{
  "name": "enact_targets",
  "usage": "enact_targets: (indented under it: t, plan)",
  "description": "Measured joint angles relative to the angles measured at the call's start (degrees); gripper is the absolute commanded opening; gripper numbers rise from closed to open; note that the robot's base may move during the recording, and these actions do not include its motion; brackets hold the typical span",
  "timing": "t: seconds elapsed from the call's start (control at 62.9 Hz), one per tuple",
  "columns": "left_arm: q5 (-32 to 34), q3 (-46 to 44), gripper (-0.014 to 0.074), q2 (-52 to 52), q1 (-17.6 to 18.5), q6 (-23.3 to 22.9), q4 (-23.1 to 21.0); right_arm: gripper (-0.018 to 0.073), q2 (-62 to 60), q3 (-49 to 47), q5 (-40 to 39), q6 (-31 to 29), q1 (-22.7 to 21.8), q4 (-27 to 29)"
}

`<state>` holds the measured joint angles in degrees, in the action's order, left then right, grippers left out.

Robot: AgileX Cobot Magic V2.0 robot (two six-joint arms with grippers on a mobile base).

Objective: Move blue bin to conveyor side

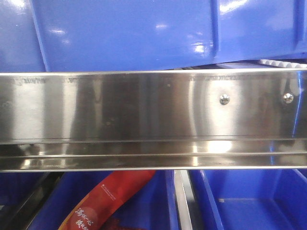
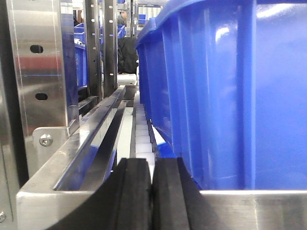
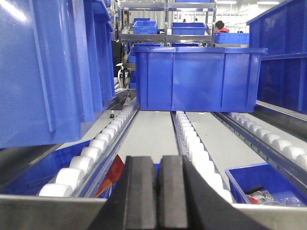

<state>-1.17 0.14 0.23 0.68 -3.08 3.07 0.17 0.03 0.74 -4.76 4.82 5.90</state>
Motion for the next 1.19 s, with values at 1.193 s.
enact_targets:
  t: [1.193]
  plan:
    - [2.8,-2.0,0.0001,-0.1,0.0,0.0,0.0,-0.0088,0.0,-2.7,-6.7,0.0,0.0,0.0]
